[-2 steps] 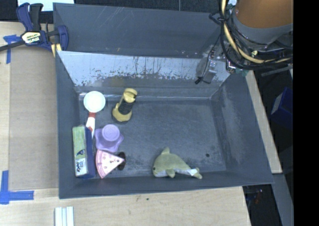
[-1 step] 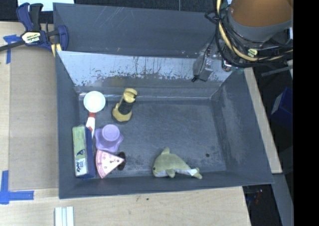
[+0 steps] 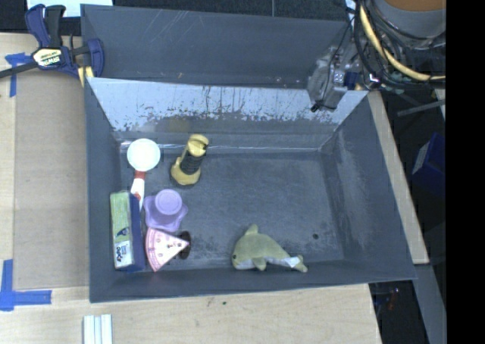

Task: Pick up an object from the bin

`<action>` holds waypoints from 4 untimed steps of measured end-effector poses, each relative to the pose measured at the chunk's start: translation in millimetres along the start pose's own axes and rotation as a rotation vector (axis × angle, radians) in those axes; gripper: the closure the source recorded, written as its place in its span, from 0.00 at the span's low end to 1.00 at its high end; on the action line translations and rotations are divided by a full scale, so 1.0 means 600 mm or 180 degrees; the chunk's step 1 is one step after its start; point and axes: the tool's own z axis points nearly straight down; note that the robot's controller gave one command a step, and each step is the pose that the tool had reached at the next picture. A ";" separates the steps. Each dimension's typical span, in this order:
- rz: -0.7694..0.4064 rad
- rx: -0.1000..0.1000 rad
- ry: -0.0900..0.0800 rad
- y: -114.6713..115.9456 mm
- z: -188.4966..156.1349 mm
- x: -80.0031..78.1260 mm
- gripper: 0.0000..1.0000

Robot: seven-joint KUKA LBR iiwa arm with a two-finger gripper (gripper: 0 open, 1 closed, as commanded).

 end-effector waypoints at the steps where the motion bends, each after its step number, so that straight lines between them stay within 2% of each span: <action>1: 0.0306 0.0002 0.0014 0.036 0.145 0.021 1.00; 2: 0.0281 -0.0003 -0.0031 0.045 0.124 0.012 1.00; 3: 0.0911 0.0008 0.0029 0.076 0.245 -0.004 1.00; 4: 0.0379 -0.0013 -0.0086 0.076 0.167 0.013 1.00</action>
Offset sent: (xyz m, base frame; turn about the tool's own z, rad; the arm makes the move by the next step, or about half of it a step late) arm 0.0015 0.0307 -0.0418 0.0685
